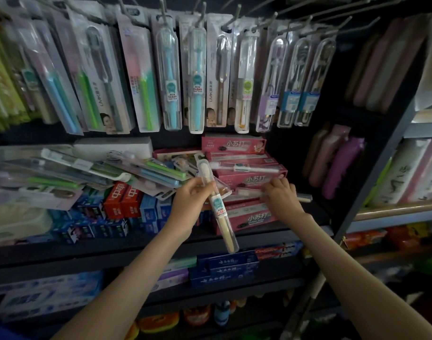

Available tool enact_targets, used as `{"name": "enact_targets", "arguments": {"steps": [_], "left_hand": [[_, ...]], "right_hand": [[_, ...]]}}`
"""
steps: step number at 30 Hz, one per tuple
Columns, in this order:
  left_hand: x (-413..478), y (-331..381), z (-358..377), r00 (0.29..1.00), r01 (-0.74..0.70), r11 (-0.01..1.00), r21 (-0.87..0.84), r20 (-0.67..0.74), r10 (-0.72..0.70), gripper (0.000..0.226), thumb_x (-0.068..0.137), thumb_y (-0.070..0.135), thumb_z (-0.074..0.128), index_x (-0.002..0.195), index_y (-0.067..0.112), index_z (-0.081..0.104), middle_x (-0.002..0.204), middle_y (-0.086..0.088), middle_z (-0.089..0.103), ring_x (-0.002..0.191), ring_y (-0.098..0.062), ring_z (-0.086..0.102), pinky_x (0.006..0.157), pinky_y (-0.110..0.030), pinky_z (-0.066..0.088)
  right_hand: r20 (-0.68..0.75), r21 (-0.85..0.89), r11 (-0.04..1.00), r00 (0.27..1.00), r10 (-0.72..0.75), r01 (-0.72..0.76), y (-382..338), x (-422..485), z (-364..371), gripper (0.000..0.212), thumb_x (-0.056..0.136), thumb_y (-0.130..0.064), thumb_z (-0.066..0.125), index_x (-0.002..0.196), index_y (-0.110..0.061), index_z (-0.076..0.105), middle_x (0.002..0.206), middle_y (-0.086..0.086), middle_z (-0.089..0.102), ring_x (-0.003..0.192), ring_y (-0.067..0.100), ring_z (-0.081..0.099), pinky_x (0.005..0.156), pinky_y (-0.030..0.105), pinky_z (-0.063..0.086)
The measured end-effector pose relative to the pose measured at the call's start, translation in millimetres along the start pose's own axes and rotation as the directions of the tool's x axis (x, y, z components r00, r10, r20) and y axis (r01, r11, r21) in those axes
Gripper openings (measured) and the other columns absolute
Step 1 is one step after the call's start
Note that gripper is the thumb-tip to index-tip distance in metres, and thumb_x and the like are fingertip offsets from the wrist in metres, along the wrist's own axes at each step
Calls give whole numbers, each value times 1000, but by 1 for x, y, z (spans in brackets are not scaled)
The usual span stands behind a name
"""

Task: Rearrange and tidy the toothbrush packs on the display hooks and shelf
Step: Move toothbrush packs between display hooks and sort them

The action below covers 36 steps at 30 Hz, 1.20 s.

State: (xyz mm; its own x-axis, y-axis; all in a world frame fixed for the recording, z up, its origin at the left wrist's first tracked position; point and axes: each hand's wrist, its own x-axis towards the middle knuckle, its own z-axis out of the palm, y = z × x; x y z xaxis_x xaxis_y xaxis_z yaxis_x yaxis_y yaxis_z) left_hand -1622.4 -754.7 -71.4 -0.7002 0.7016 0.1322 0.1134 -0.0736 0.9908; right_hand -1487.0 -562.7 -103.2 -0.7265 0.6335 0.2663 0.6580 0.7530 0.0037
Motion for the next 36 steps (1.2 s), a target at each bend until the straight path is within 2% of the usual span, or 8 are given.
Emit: {"name": "enact_targets", "arguments": {"steps": [6, 11, 14, 19, 23, 26, 32, 36], "left_hand": [[-4, 4, -19, 1000, -3, 999, -40, 7, 3, 9, 91, 23, 60, 90, 16, 65, 78, 4, 68, 78, -11, 66, 84, -42, 53], [-12, 15, -31, 999, -15, 998, -62, 31, 17, 9, 91, 22, 61, 87, 15, 64, 78, -1, 67, 75, -16, 65, 72, -37, 55], [-20, 28, -48, 999, -12, 997, -76, 51, 15, 9, 91, 22, 61, 87, 14, 64, 77, -3, 66, 70, -17, 64, 60, -27, 54], [-30, 56, -111, 998, -66, 996, -65, 10, 66, 11, 90, 23, 62, 90, 14, 68, 85, -4, 68, 82, -18, 65, 75, -31, 53], [-39, 84, -180, 984, -156, 988, 14, -80, 157, 14, 91, 26, 62, 83, 16, 67, 79, -3, 67, 76, -19, 65, 68, -32, 52], [-42, 108, -231, 962, -224, 973, 65, -148, 231, 14, 91, 23, 61, 81, 15, 67, 75, -1, 66, 73, -16, 65, 66, -30, 54], [-46, 147, -312, 892, -325, 935, 140, -284, 353, 10, 91, 19, 61, 84, 14, 66, 68, 4, 63, 59, -1, 61, 53, -13, 46], [-49, 156, -347, 870, -332, 934, 130, -339, 357, 9, 87, 22, 65, 79, 20, 67, 71, 4, 65, 74, -13, 64, 80, -36, 52]], "right_hand": [[-138, 262, 963, 985, 101, -62, 3, -18, -16, 16, 91, 0, 46, 104, -2, 54, 105, 14, 56, 99, 34, 55, 73, 35, 36], [-291, 467, 881, 954, 74, 74, -30, -39, -54, 9, 95, -8, 48, 99, -1, 53, 90, 2, 47, 82, 30, 52, 65, 33, 33], [-326, 555, 816, 945, 33, 162, -67, -44, -81, 12, 97, -14, 47, 101, -4, 54, 88, 1, 51, 78, 22, 52, 66, 33, 37], [-368, 656, 698, 929, -36, 287, -146, -48, -120, 27, 98, -16, 46, 125, -13, 47, 82, -10, 50, 71, 6, 49, 61, 20, 36], [-446, 620, 659, 882, -150, 425, -221, -40, -152, 46, 94, -19, 56, 136, -24, 40, 109, -6, 52, 82, 2, 48, 65, 0, 33], [-501, 556, 640, 828, -252, 531, -277, -28, -175, 52, 94, -21, 55, 142, -25, 36, 118, -2, 50, 80, 7, 51, 67, 8, 35], [-556, 477, 667, 785, -274, 572, -365, 5, -208, 56, 97, -29, 49, 148, -25, 25, 90, -7, 50, 58, 2, 47, 53, 19, 38], [-521, 410, 729, 797, -306, 548, -405, 21, -220, 61, 98, -32, 45, 149, -32, 12, 77, 0, 50, 61, 17, 51, 55, 34, 48]]}}
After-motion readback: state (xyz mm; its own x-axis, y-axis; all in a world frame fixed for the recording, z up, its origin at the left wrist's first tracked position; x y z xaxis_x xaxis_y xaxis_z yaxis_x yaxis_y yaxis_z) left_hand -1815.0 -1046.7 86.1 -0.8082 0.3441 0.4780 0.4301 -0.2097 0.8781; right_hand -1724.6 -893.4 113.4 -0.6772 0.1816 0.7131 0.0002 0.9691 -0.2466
